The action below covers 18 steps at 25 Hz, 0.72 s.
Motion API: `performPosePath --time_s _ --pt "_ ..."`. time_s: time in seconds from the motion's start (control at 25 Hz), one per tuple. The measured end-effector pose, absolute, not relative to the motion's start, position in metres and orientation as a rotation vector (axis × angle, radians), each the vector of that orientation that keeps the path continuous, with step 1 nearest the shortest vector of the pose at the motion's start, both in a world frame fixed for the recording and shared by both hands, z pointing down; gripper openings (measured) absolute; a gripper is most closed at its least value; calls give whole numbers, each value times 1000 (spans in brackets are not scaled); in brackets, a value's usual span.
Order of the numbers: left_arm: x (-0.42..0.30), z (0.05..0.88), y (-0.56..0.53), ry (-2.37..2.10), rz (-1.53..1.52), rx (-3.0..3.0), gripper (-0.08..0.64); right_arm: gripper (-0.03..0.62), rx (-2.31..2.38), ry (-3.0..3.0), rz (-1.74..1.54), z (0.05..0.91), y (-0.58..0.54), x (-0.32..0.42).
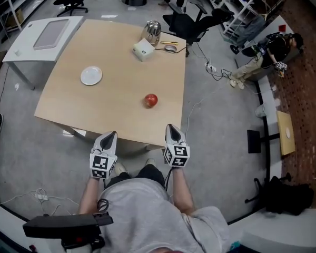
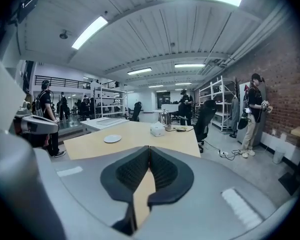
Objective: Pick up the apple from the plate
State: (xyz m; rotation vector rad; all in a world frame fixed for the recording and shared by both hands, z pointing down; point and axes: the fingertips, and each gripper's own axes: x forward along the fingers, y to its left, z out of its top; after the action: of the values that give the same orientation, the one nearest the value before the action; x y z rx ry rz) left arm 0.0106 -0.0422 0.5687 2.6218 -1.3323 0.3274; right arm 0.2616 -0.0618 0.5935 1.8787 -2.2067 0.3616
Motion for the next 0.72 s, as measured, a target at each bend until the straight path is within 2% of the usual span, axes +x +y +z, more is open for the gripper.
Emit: performPosePath --time_s 0.72 --pt "81 554 -50 -1313 283 2658 20 6 1910 -2305 370 566 -26 308"
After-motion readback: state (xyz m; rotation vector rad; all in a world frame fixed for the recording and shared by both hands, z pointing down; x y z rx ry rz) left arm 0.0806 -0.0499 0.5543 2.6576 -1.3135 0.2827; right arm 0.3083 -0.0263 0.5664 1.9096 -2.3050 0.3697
